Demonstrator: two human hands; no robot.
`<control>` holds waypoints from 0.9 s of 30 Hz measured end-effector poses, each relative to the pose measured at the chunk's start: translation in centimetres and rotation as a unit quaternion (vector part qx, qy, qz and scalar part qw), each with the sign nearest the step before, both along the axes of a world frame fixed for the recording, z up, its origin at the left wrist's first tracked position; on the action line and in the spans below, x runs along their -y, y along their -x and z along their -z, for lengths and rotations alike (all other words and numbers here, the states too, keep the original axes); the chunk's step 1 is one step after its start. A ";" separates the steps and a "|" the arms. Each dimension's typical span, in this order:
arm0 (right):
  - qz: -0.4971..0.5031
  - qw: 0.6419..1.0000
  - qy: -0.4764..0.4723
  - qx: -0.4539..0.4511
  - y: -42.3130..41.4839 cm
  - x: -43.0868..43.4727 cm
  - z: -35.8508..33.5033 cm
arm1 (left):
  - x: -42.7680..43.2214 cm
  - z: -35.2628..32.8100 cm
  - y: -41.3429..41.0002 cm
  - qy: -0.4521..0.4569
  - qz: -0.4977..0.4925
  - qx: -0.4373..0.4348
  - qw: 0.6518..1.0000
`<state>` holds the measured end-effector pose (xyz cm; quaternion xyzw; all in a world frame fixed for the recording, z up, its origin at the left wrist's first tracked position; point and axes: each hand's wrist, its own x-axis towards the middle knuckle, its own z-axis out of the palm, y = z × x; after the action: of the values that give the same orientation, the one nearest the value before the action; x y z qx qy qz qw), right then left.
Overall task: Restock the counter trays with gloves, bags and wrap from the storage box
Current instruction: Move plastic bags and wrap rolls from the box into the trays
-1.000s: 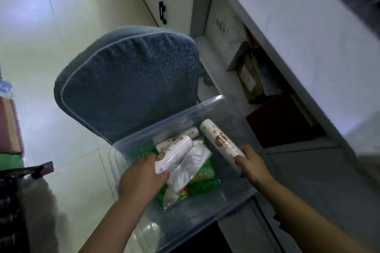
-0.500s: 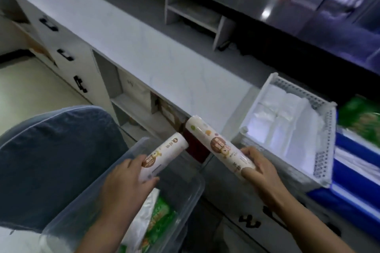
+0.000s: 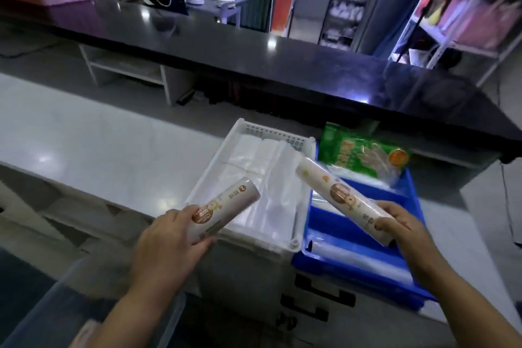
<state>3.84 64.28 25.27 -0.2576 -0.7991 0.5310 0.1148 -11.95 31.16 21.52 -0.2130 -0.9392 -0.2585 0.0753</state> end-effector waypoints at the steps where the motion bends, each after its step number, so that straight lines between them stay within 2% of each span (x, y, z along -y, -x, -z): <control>1: -0.005 1.000 -0.001 0.016 -1.0 -2.1 0.2 | -1.6 0.0 -0.1 -0.004 0.007 -0.005 1.000; 6: -0.050 0.992 0.033 0.109 -3.9 -9.5 1.5 | -8.7 0.5 -0.5 0.000 0.008 -0.014 1.000; 10: -0.119 0.980 0.005 0.158 -3.6 -11.8 3.4 | -13.3 1.0 -1.4 0.003 0.005 0.001 1.000; 12: -0.148 0.970 -0.058 0.185 -3.2 -12.5 4.2 | -15.0 1.1 -1.8 0.016 -0.002 0.003 1.000; 14: -0.160 0.950 -0.162 0.214 -2.8 -13.1 4.7 | -16.2 0.9 -2.0 0.028 -0.009 -0.001 1.000; 17: -0.168 0.897 -0.348 0.216 -2.6 -13.5 5.3 | -17.1 0.5 -2.0 0.026 -0.015 0.008 1.000; 20: -0.166 0.868 -0.426 0.192 -2.5 -13.3 5.8 | -17.6 0.3 -1.8 0.026 -0.016 0.016 0.999; 23: -0.182 0.822 -0.521 0.142 -2.6 -12.9 6.0 | -17.8 0.3 -1.6 0.028 -0.010 0.024 0.999; 27: -0.171 0.794 -0.569 0.126 -2.6 -12.4 6.1 | -17.5 0.3 -1.1 0.039 -0.004 0.024 0.999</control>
<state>6.48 76.72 19.13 -0.0694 -0.9954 -0.0461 0.0465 -10.84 48.62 21.22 -0.2053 -0.9510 -0.2268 0.0455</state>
